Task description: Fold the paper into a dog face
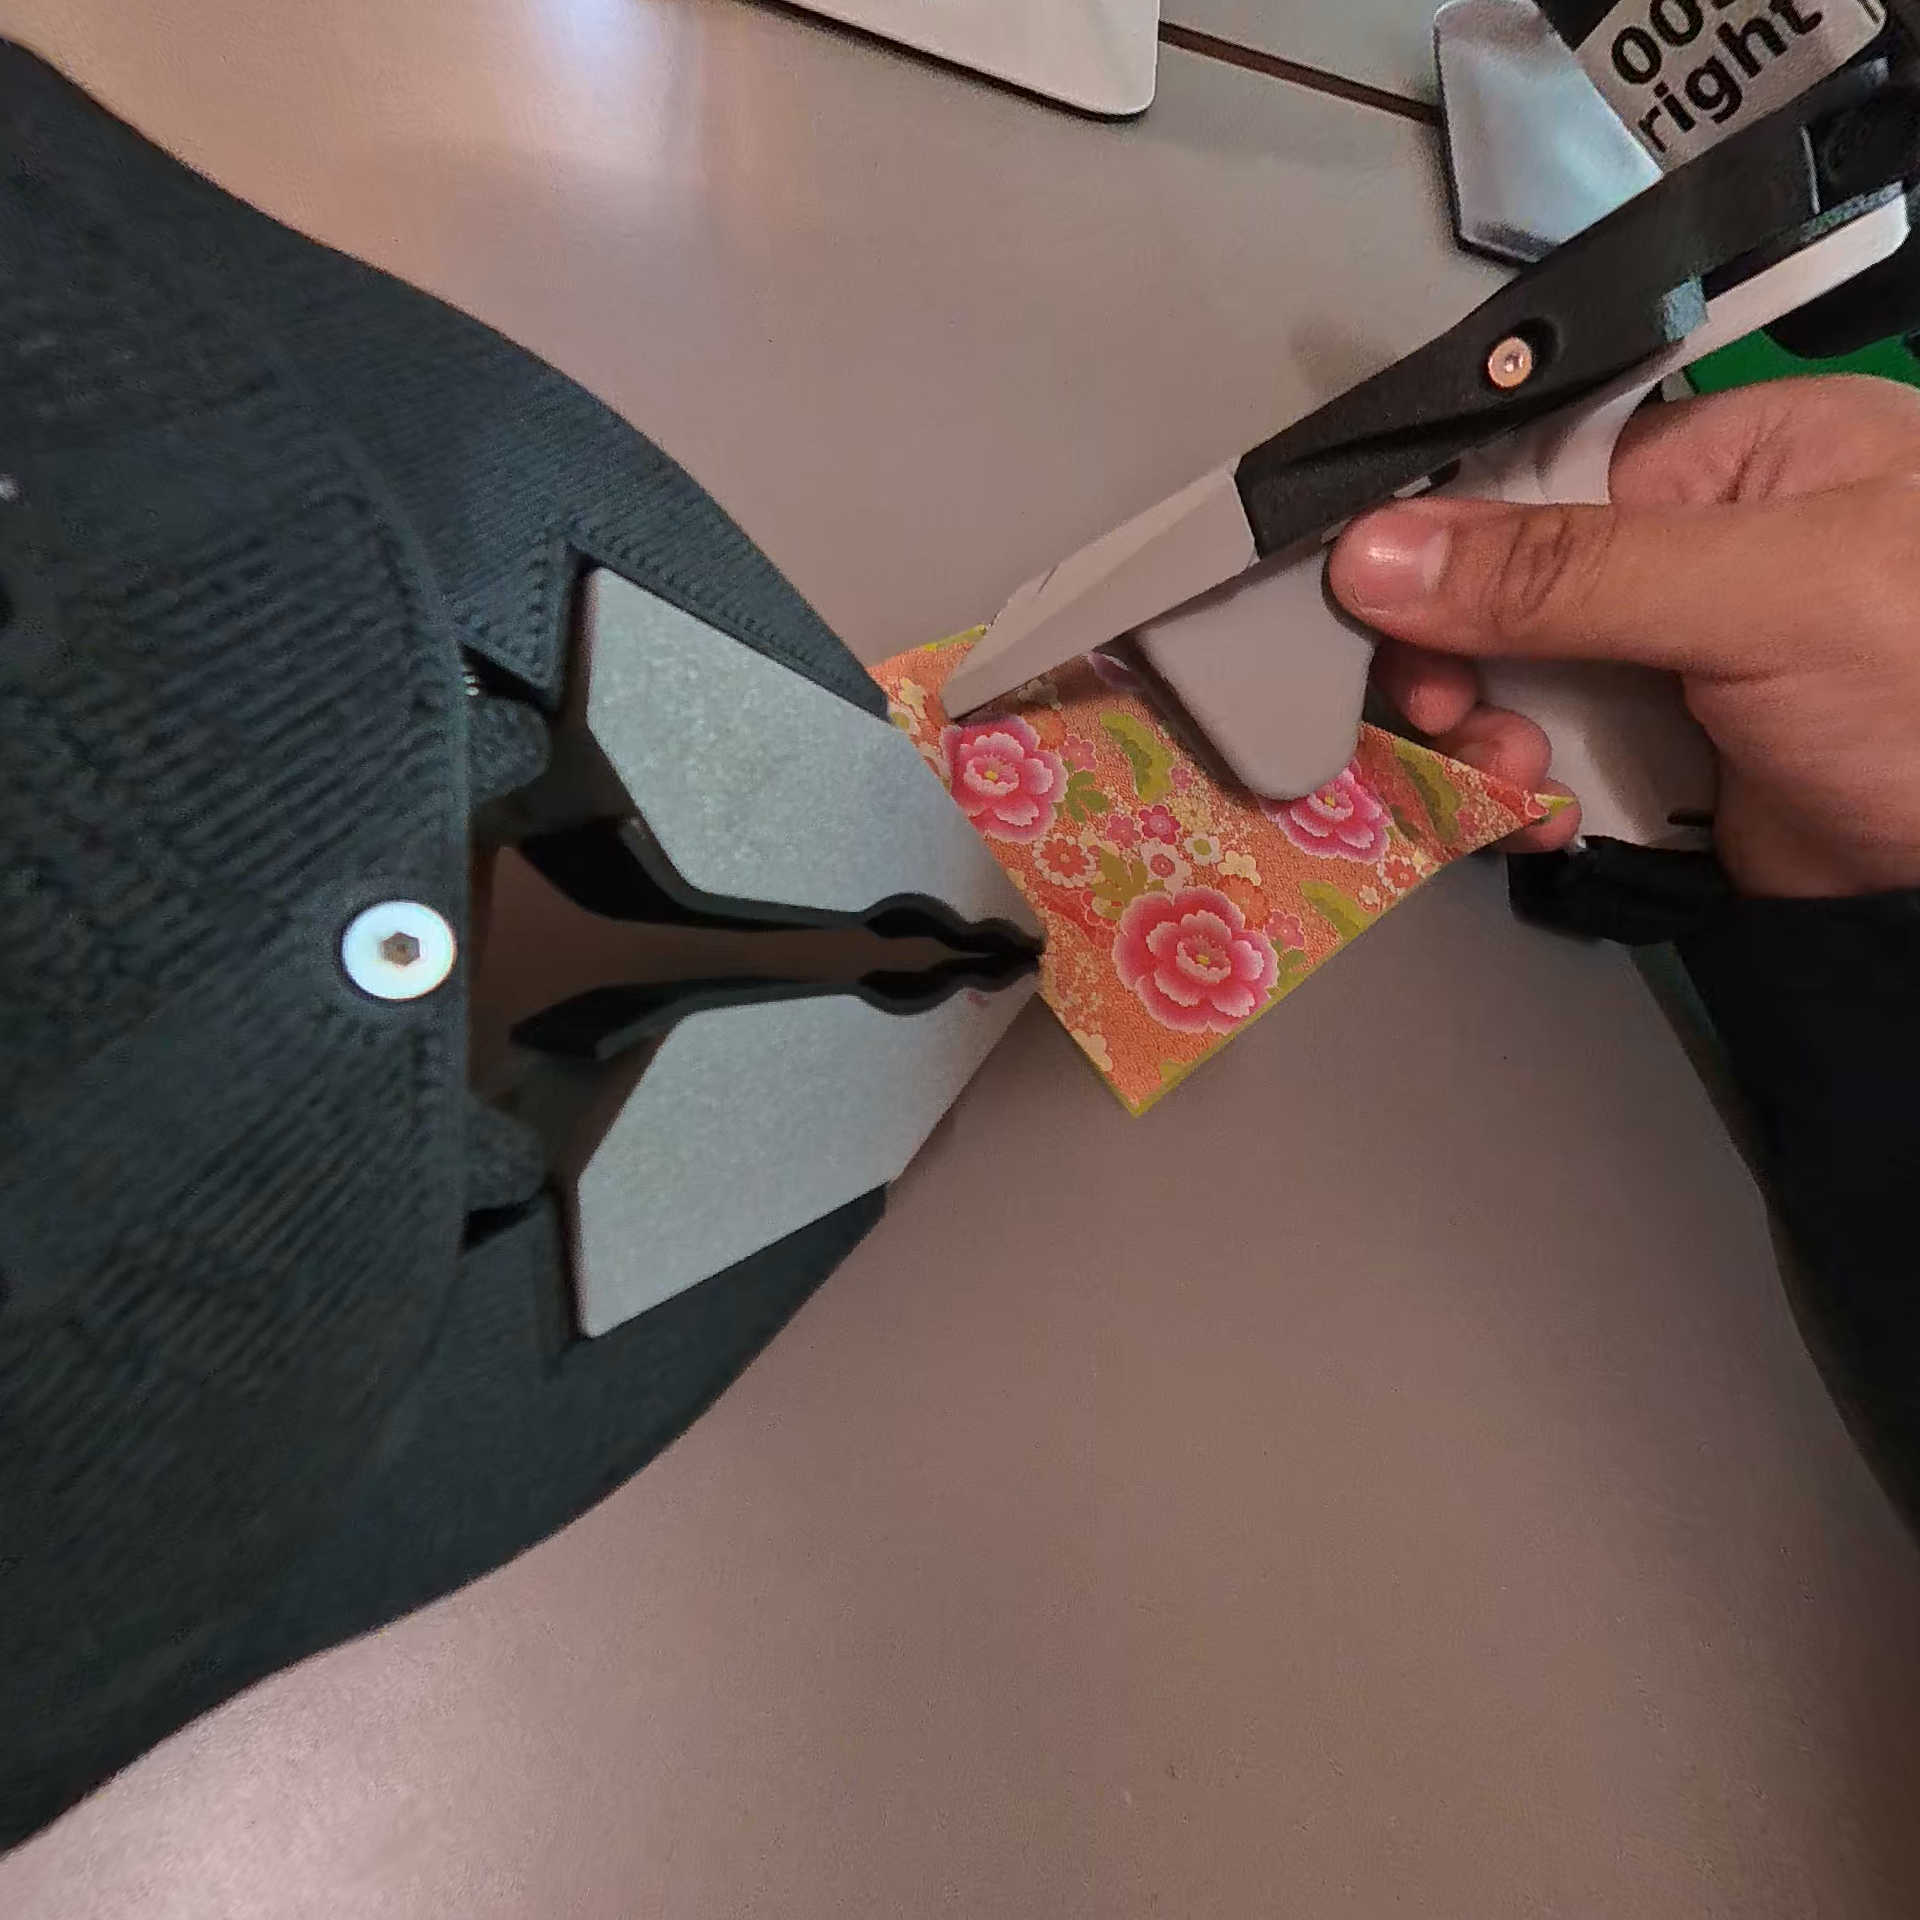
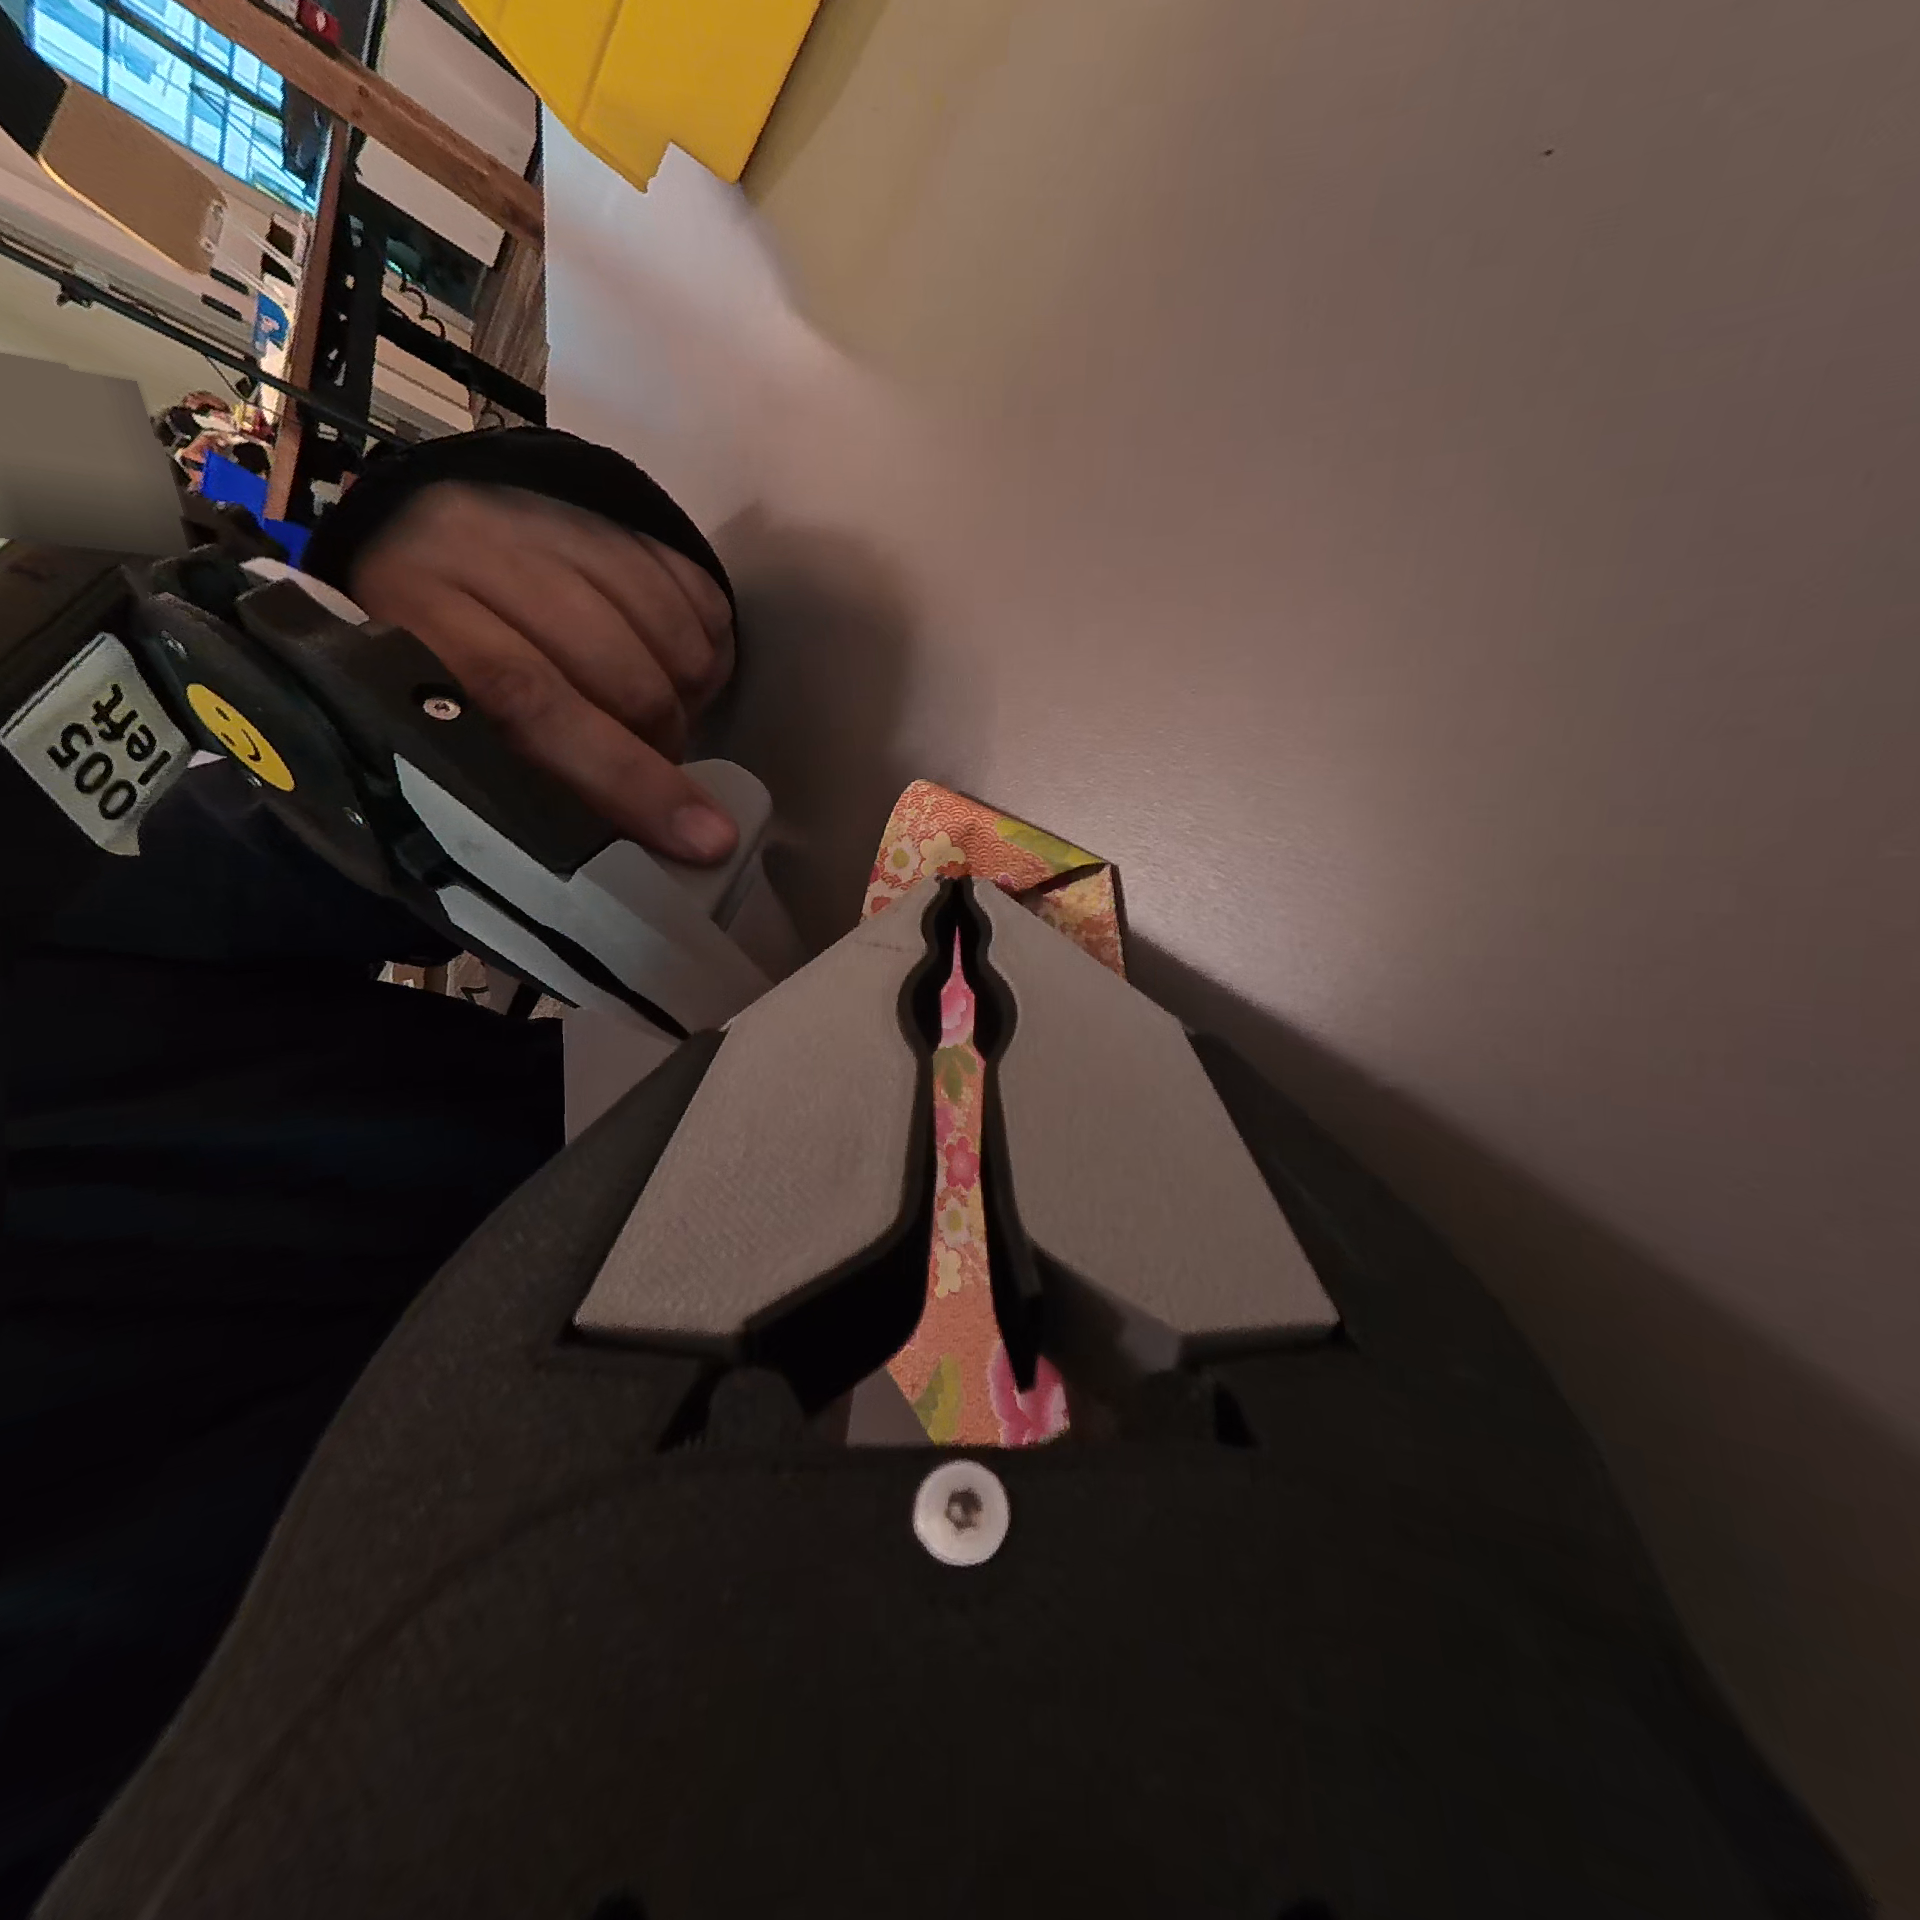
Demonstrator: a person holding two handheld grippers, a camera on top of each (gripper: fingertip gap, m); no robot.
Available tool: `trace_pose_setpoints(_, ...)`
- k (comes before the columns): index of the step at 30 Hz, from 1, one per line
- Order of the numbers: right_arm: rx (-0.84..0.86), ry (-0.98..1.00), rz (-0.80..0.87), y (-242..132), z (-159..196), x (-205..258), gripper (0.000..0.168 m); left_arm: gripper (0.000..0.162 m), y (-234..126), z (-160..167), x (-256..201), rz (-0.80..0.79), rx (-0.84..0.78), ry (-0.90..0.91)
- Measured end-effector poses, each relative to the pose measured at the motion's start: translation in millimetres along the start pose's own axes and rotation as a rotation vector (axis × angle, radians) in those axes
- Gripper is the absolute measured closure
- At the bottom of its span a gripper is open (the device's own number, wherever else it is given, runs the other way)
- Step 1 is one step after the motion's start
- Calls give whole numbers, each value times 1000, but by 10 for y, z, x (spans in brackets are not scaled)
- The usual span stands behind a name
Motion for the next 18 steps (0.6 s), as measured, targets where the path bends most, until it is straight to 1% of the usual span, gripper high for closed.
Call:
trace_pose_setpoints(1, 4, -2, -3, 4, 4, 4, 168, 162, 0, 2, 2, 3, -2, -4)
trace_pose_setpoints(14, 18, -18, 33, -9, 9, 4, 168, 162, -26, 22, 12, -8, 5, 7)
trace_pose_setpoints(16, 22, -30, 45, -11, 11, 11, 168, 162, -86, 29, 108, -54, -16, -48)
trace_pose_setpoints(18, 23, -26, 42, -14, 14, 7, 168, 162, -199, -7, 230, -99, -96, -124)
Point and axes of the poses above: each gripper's, where its closed fingertips meet, y out along the fingers, z out of its underside, x = y × z across the jaws, the point moved 8 cm from there along -y, back along the fingers, and after that the axes turned 6 degrees about z, right-handed, at the moved point
